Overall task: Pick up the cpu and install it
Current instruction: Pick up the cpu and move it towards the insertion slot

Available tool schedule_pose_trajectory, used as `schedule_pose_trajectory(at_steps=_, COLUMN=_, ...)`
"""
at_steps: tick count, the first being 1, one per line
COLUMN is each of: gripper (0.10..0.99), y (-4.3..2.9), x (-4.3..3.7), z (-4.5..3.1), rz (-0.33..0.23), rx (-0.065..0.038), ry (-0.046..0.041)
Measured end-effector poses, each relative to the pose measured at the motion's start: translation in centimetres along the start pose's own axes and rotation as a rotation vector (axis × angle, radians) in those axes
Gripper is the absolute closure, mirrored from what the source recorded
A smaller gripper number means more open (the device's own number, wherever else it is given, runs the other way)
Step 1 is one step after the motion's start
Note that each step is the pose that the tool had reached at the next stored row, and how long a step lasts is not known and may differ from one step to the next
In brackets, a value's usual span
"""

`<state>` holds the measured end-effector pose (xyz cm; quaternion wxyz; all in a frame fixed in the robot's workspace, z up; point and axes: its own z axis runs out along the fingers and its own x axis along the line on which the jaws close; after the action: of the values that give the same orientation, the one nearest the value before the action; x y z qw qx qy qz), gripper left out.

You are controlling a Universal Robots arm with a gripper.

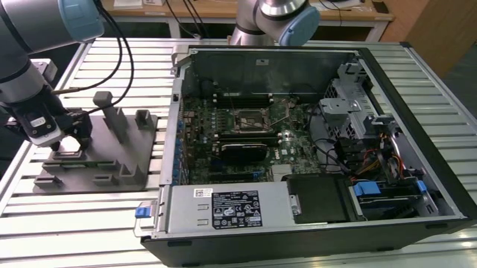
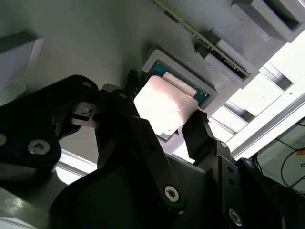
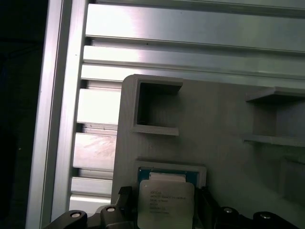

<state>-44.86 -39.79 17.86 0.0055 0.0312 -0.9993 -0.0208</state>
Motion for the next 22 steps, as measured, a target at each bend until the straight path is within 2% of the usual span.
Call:
schedule_pose_trajectory(at_steps=5, gripper=0.439, y=0.01, x=0.00, z=0.00, rz=0.000, rx=0.000, ry=-0.0001)
schedule_pose_trajectory(at_steps=7, gripper=0.455, y=0.01, x=0.01, z=-0.01, rz=0.000, rx=0.000, ry=0.0003)
schedule_pose_trajectory(at_steps=9, gripper=0.533, y=0.01, x=0.01, z=-0.01, rz=0.000, rx=0.000, ry=0.0004)
schedule_pose_trajectory(at_steps=14, gripper=0.533, y=0.02, x=0.01, z=-0.01, rz=0.000, rx=0.000, ry=0.0000)
schedule_pose_trajectory(at_steps=22, gripper=0.533, y=0.07, x=0.02, z=-1.23, rz=0.000, rx=0.000, ry=0.0000)
